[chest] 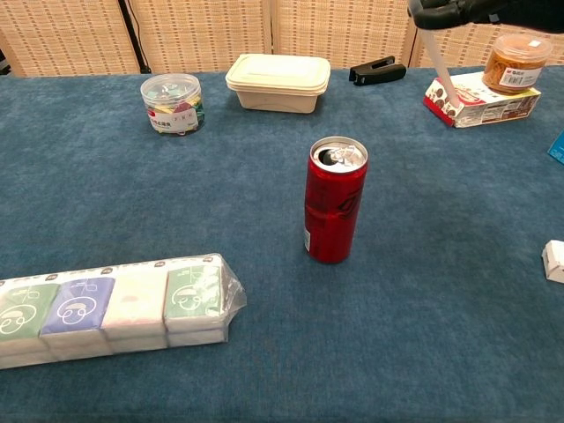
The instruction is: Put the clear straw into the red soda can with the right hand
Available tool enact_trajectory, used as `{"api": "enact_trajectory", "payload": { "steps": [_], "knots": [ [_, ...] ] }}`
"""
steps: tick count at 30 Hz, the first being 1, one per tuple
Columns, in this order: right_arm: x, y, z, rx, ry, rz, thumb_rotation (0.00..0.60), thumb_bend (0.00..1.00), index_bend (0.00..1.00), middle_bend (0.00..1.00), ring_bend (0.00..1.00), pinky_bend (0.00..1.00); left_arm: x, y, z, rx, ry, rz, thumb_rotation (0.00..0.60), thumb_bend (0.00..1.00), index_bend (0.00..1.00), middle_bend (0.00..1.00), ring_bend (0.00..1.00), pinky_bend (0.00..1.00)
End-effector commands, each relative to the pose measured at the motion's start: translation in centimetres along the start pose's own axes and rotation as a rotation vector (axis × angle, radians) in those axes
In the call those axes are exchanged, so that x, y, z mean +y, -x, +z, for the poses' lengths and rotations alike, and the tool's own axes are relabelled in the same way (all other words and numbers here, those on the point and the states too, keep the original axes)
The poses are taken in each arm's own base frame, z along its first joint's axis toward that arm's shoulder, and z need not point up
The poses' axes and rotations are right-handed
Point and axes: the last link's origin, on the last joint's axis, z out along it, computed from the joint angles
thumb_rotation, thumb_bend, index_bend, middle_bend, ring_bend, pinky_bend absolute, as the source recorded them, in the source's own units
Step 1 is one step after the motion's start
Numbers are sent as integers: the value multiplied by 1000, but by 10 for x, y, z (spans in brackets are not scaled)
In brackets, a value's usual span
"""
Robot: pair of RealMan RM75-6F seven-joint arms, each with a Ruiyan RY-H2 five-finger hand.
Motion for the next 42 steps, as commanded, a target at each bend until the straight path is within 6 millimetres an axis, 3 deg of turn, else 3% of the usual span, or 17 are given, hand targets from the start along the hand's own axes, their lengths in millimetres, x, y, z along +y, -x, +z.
{"api": "enact_trajectory", "payload": {
  "steps": [1,17,25,32,42],
  "knots": [
    [-16,2,-14,-59,-39,123,600,478,555,0,0,0,-4,-4,1,8,-11,-9,600,0,0,0,0,0],
    [-54,12,-31,-172,-122,459,600,479,555,0,0,0,-3,-4,-1,-2,-3,-4,600,0,0,0,0,0],
    [-62,31,-31,-232,-136,477,600,479,555,0,0,0,-1,-2,-2,1,4,5,600,0,0,0,0,0],
    [-70,58,-23,-288,-143,485,600,480,556,0,0,0,1,-1,-4,7,11,16,600,0,0,0,0,0],
    [-80,78,-17,-314,-139,471,600,479,556,0,0,0,0,-1,-5,-2,20,13,600,0,0,0,0,0]
  ]
}}
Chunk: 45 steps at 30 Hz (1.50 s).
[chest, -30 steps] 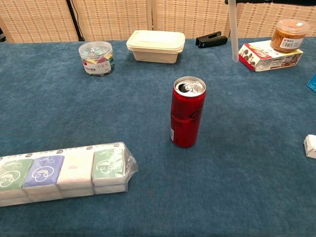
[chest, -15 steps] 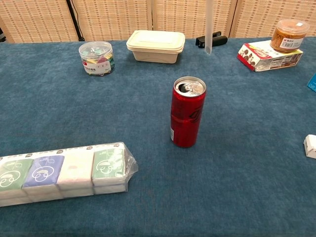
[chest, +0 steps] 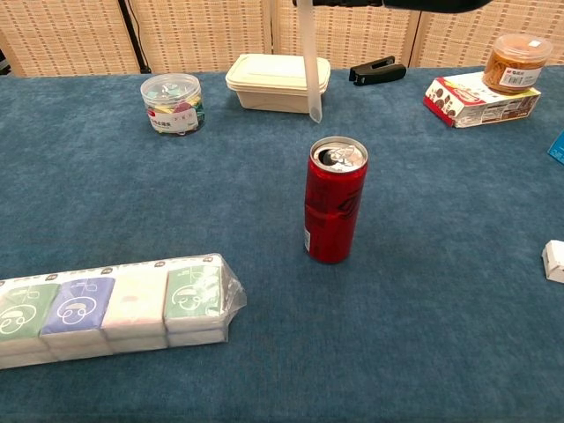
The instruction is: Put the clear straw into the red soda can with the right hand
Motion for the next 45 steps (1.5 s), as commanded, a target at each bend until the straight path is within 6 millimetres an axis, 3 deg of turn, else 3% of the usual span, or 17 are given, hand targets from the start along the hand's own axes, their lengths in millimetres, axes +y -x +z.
{"api": "enact_trajectory", "payload": {
  "steps": [1,45],
  "knots": [
    [3,5,4,-5,13,-10,600,480,556,0,0,0,0,0,-1,-2,4,1,600,0,0,0,0,0],
    [28,1,12,25,52,-37,600,481,557,0,0,0,5,6,-6,-13,7,32,600,0,0,0,0,0]
  ]
}}
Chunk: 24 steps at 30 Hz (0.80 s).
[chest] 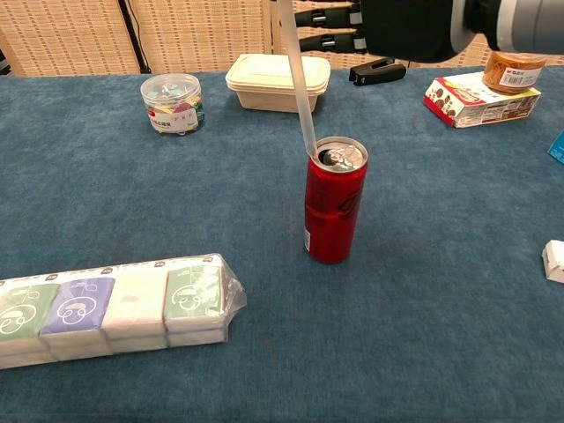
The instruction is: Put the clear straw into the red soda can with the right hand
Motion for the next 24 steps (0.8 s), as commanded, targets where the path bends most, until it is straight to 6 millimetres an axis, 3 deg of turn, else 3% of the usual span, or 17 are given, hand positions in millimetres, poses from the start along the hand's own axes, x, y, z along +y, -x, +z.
{"api": "enact_trajectory", "payload": {
  "steps": [1,24],
  "knots": [
    [0,-1,0,3,-1,-1,600,481,557,0,0,0,0,0,0,-1,1,3,600,0,0,0,0,0],
    [5,-5,0,16,11,7,600,481,557,0,0,0,0,1,-1,-8,-2,0,600,0,0,0,0,0]
  ]
}}
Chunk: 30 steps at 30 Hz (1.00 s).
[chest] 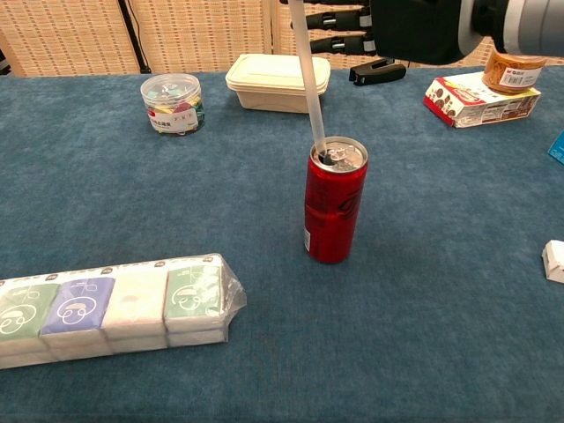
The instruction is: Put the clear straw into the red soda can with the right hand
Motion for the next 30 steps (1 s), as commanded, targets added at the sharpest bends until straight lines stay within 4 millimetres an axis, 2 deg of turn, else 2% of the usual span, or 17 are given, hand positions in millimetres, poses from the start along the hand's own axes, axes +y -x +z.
{"api": "enact_trajectory", "payload": {
  "steps": [1,30],
  "knots": [
    [1,1,1,-1,0,3,600,480,557,0,0,0,0,0,0,-2,1,0,600,0,0,0,0,0],
    [8,2,1,-4,10,9,600,480,559,0,0,0,0,0,0,-1,-3,-1,600,0,0,0,0,0]
  ]
}}
